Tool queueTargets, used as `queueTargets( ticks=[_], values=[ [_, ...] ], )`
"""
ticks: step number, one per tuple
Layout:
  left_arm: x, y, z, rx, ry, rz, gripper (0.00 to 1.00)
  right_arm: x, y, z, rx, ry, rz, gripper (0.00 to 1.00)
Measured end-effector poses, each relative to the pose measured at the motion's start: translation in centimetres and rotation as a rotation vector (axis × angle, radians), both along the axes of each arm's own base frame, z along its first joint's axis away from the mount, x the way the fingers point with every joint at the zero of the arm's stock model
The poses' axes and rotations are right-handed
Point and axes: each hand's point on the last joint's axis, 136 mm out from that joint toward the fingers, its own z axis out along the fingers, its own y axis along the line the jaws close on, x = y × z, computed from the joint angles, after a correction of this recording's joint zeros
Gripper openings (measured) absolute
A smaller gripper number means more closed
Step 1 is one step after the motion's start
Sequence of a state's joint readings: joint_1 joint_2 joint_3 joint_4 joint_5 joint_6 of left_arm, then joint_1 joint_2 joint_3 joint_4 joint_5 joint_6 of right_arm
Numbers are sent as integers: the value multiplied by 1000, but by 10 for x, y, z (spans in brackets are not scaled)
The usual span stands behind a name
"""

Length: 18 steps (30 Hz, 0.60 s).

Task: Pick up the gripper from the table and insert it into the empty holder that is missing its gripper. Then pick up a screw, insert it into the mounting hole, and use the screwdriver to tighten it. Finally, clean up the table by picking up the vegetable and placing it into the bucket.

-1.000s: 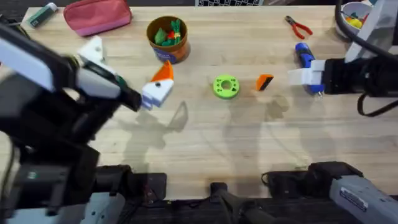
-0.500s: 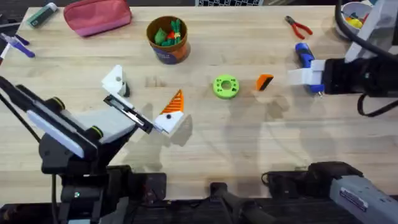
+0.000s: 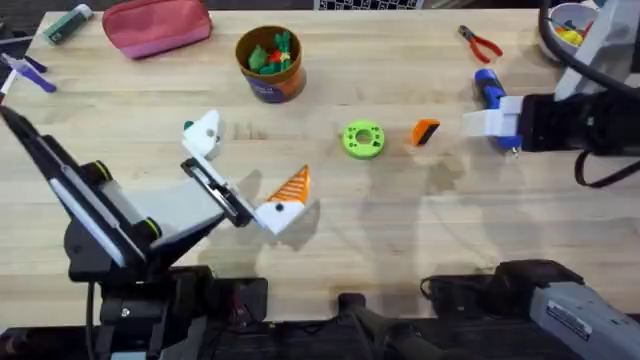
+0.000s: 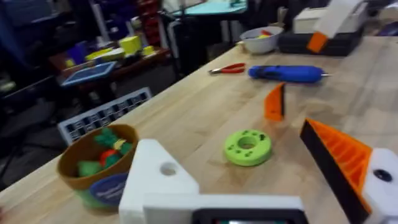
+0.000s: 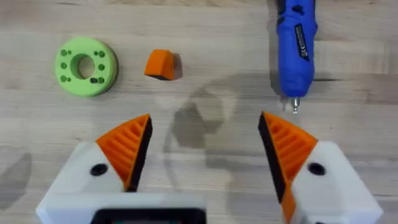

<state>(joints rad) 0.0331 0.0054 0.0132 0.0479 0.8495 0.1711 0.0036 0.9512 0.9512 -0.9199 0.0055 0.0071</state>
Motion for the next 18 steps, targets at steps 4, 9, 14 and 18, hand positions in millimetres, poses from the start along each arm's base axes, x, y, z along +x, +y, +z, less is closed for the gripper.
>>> queueTargets(
  ticks=[4,9,14,18],
  values=[
    [-13,-11,0,-4,10,-97,985,0,0,0,0,0,0,994],
    [-21,-18,-3,-84,123,-161,985,0,0,0,0,0,0,994],
    [-23,-19,-19,-137,275,-171,985,0,0,0,0,0,0,991],
    [-26,-20,-26,-156,342,-184,986,0,0,0,0,0,0,994]
  ],
)
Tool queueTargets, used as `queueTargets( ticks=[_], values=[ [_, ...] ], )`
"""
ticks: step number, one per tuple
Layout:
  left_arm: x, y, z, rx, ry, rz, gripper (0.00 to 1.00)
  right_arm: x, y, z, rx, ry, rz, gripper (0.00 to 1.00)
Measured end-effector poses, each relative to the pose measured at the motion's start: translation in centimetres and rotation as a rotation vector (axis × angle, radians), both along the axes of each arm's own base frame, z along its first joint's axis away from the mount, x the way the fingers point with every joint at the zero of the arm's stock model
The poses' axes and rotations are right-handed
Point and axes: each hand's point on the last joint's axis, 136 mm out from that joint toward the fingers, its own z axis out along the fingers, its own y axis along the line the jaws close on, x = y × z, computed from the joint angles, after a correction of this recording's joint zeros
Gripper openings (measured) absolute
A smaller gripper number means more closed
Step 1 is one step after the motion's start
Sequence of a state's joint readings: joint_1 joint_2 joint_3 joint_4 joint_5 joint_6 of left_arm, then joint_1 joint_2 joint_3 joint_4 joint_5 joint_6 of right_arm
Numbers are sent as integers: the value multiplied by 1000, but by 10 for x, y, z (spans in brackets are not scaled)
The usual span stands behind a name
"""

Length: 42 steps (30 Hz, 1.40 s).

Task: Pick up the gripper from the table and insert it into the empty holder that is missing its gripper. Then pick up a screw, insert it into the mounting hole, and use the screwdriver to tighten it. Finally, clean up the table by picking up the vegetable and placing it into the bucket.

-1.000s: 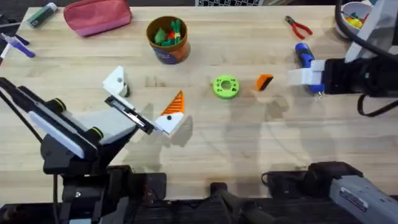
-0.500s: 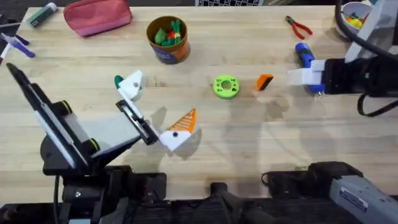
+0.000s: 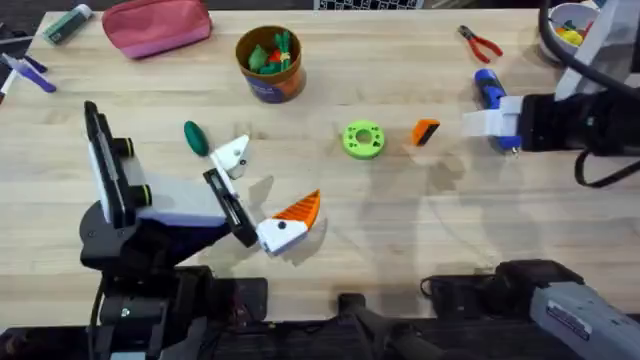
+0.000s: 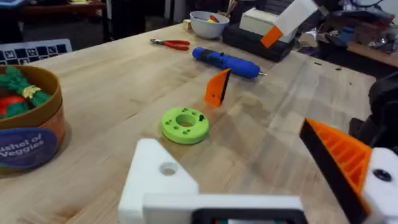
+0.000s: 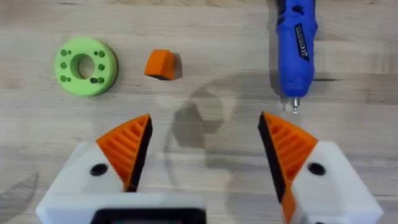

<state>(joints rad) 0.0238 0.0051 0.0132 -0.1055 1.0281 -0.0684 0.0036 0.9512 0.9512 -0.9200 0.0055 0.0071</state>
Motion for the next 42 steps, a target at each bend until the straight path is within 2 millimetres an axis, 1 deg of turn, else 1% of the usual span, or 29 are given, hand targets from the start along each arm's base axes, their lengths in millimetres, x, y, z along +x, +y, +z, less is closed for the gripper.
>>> queueTargets(
  ticks=[4,10,20,29,42],
  values=[
    [-1,-1,0,0,0,-8,985,0,0,0,0,0,0,994],
    [-6,-4,0,35,-58,-46,985,0,0,0,0,0,0,994],
    [-24,-13,-1,35,-73,-160,985,0,0,0,0,0,0,994],
    [-28,-14,-1,32,-72,-185,985,0,0,0,0,0,0,994],
    [-28,-14,-2,32,-74,-187,986,0,0,0,0,0,0,994]
  ],
)
